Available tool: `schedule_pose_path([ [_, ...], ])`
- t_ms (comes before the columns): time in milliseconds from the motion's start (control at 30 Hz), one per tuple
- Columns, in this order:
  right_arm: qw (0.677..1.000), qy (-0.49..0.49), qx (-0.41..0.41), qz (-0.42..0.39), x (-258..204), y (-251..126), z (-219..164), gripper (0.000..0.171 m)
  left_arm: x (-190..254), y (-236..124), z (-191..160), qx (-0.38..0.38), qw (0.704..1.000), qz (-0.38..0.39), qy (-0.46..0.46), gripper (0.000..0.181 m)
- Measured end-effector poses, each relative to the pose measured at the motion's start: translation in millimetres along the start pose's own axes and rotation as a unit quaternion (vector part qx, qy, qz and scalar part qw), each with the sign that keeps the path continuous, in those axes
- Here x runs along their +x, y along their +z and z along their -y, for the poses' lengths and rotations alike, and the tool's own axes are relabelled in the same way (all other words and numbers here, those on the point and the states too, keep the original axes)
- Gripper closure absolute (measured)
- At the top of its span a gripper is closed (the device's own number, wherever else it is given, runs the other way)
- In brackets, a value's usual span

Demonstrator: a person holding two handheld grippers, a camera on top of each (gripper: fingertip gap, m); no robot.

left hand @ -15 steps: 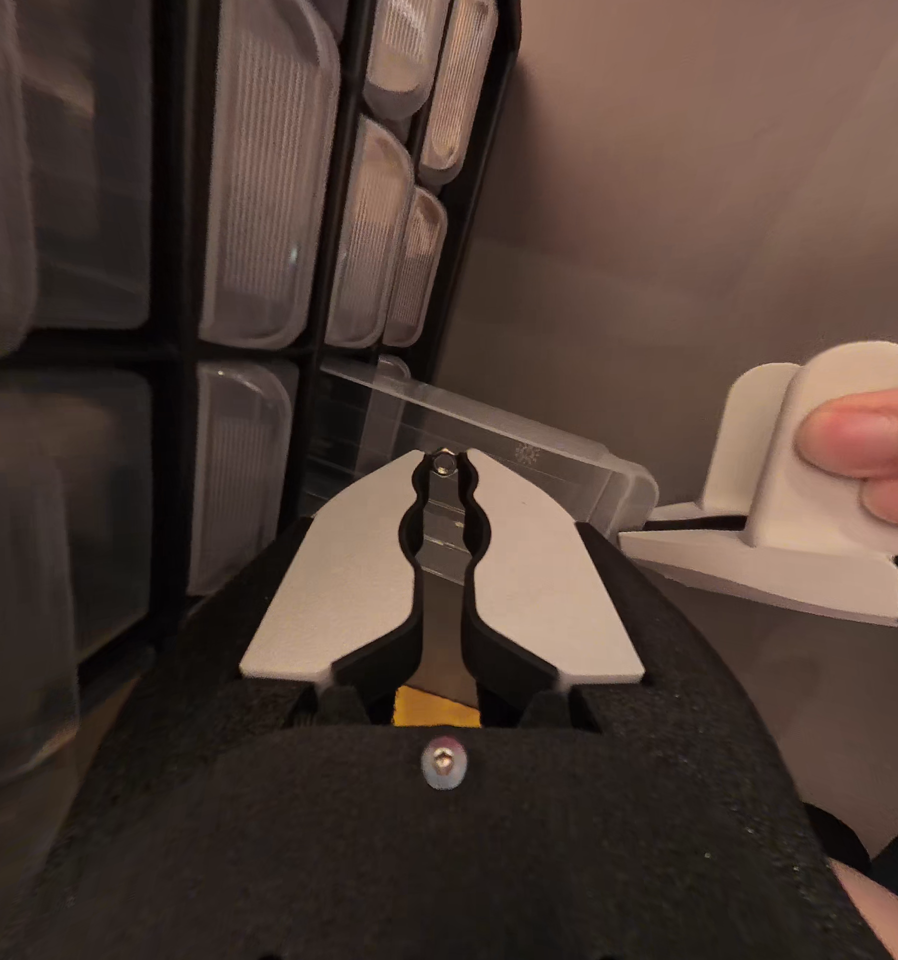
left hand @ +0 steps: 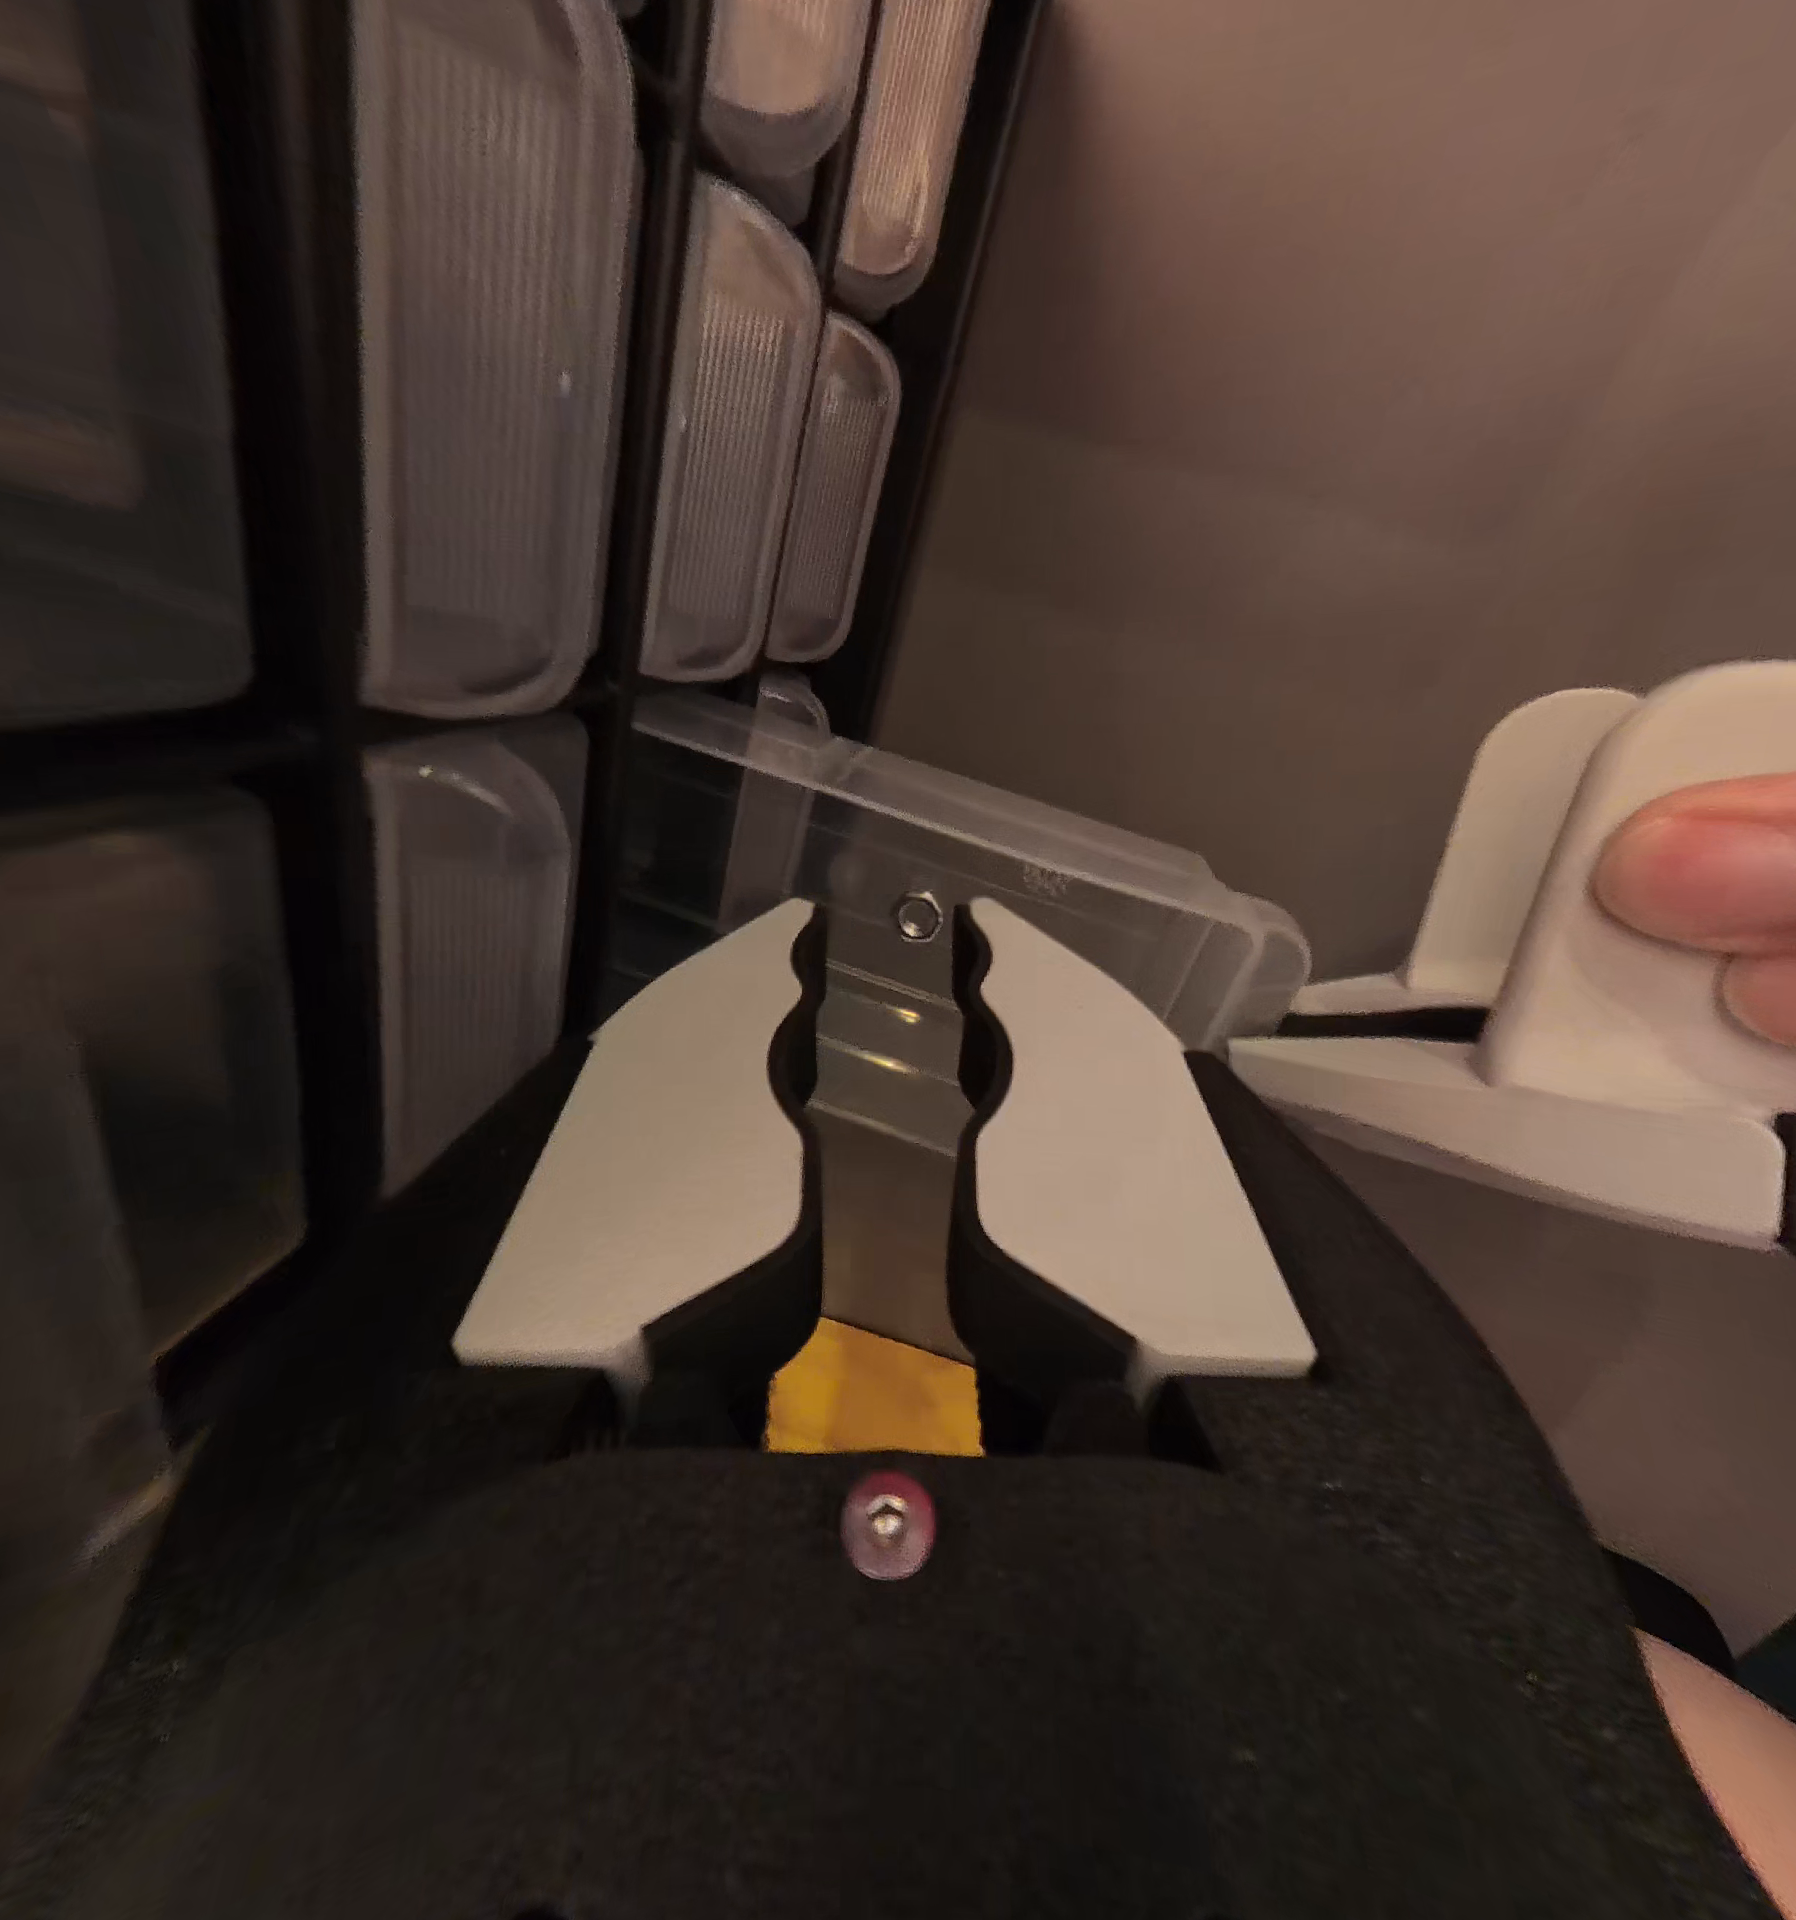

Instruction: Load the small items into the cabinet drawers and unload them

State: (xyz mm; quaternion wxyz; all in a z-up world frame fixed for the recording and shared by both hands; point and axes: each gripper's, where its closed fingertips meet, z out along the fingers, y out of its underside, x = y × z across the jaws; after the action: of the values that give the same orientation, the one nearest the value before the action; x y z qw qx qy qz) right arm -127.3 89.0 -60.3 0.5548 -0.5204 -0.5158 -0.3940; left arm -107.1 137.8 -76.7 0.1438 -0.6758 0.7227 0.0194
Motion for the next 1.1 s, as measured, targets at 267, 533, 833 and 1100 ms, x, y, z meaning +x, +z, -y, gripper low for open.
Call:
schedule_pose_path([
  [267, 1.000, 0.013, -0.007, -0.008, -0.1, 7.0, -5.1, 0.159, 8.4, -80.0, -18.1, 0.111, 0.993, 0.040, -0.030, 0.162],
  [533, 0.997, 0.026, -0.063, -0.032, 8.3, 42.3, -25.8, 0.157, 0.8, -146.0, -68.4, 0.198, 0.969, 0.073, -0.127, 0.165],
  [833, 0.994, 0.032, -0.091, -0.042, 11.7, 74.5, -41.8, 0.148, -15.6, -163.5, -93.4, 0.247, 0.947, 0.065, -0.193, 0.166],
  [1100, 0.994, 0.012, -0.098, -0.053, 12.8, 79.5, -43.1, 0.147, -17.8, -152.3, -90.4, 0.227, 0.954, 0.061, -0.184, 0.166],
])
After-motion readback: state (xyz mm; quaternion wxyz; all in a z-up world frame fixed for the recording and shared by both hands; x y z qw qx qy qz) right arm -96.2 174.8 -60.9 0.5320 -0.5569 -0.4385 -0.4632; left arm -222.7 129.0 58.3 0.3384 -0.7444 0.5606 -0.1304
